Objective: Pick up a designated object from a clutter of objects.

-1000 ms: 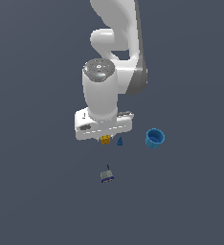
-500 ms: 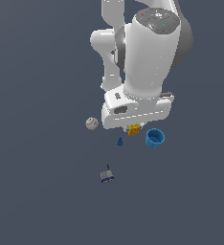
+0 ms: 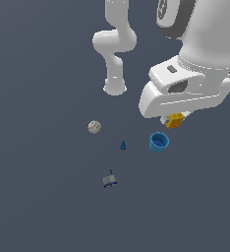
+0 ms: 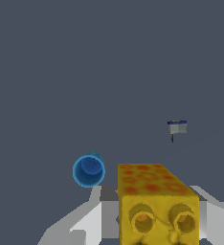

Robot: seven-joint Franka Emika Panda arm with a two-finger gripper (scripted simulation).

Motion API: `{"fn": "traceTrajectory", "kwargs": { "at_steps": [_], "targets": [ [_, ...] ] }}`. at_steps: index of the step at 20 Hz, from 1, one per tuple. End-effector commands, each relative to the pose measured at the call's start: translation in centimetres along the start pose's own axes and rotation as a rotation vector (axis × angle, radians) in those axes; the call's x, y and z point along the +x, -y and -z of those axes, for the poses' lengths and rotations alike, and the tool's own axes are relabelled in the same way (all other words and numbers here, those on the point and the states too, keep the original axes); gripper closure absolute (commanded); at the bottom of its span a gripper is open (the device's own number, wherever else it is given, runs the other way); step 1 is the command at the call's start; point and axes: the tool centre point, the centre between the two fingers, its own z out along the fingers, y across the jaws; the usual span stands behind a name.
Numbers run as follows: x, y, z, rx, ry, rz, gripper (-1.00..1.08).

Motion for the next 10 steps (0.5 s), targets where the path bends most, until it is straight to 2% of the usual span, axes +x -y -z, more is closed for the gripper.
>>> {"fn": "traceTrajectory", "kwargs": {
  "at_steps": [1,10],
  "targets": [
    [0.7,1.6,1.6,0.001,0.001,-0.001,1.08],
    [2.6,5.7,5.4,0.001,0.001,-0.001,1.08]
  ]
}}
